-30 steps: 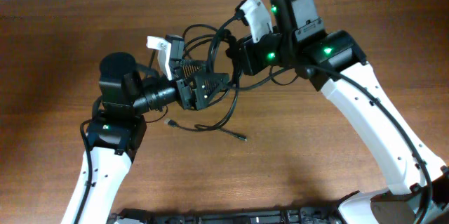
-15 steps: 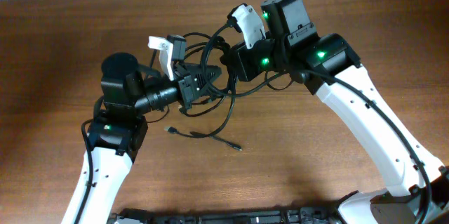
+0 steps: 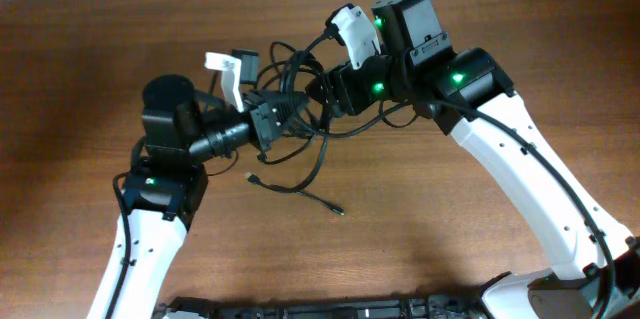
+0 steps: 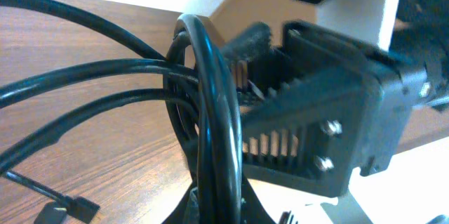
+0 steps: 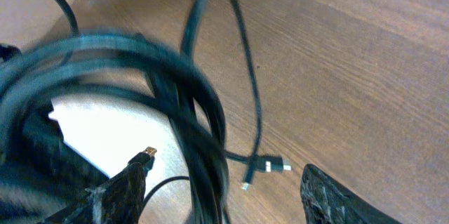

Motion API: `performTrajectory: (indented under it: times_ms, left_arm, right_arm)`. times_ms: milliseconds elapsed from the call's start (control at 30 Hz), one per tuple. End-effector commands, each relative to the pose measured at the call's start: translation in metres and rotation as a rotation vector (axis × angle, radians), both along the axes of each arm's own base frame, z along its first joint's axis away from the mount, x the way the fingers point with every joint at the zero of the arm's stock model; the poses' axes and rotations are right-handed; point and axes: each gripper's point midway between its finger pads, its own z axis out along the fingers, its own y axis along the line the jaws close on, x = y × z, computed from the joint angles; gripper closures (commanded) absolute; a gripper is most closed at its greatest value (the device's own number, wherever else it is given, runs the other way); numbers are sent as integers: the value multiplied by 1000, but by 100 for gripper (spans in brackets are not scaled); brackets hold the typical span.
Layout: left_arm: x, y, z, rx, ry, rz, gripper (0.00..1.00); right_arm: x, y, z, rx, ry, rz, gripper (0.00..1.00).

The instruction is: Untangle cables

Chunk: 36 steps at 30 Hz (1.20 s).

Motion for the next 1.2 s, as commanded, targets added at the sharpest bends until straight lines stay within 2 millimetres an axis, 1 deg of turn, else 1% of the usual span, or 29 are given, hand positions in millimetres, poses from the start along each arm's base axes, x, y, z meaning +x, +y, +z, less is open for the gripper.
performTrajectory:
  times_ms: [0,267,300,400,467,533,600,633,733,767,867,900,1033,1100,1167]
  left_arm:
    - [4,11,7,-20,13,43,100]
    - [3,10,6,-21,19,37,100]
    - [3,11,6,-21,19,37,100]
    - [3,10,6,-21,19,36,100]
    - [1,10,7,-32,35,31,100]
    - [-1,7,12,-58,41,12,100]
    - [-5,3,22,-81,3,-29,100]
    - [-7,2,27,-93,-12,-45,100]
    - [-6,2,28,-99,-8,-44,100]
    - [-6,2,28,-98,-7,-43,100]
    - [-6,2,28,-98,-9,-41,100]
    - [-5,2,28,-97,-9,-37,100]
    - [-4,3,27,-95,-9,-26,100]
    - [0,7,26,-91,-3,-3,100]
    - [6,14,20,-81,23,41,100]
  right_arm:
    - [5,-11,0,-13,-6,-26,31]
    - [4,-11,0,-11,-6,-18,33]
    - [4,-10,0,-8,-5,-15,35]
    - [-5,-1,5,29,-15,72,38]
    - [-7,2,6,40,-14,91,41]
    - [-8,2,6,39,-12,92,44]
    - [-9,3,6,44,-9,97,47]
    - [-10,4,7,50,-7,103,50]
    - [-11,5,7,56,-4,109,62]
    - [-11,5,8,56,-4,109,75]
    - [-10,4,7,53,-5,104,94]
    - [-10,3,7,51,-6,102,96]
    - [-10,3,7,51,-5,103,96]
    - [-10,3,7,50,-4,103,96]
    - [-11,3,6,48,1,103,96]
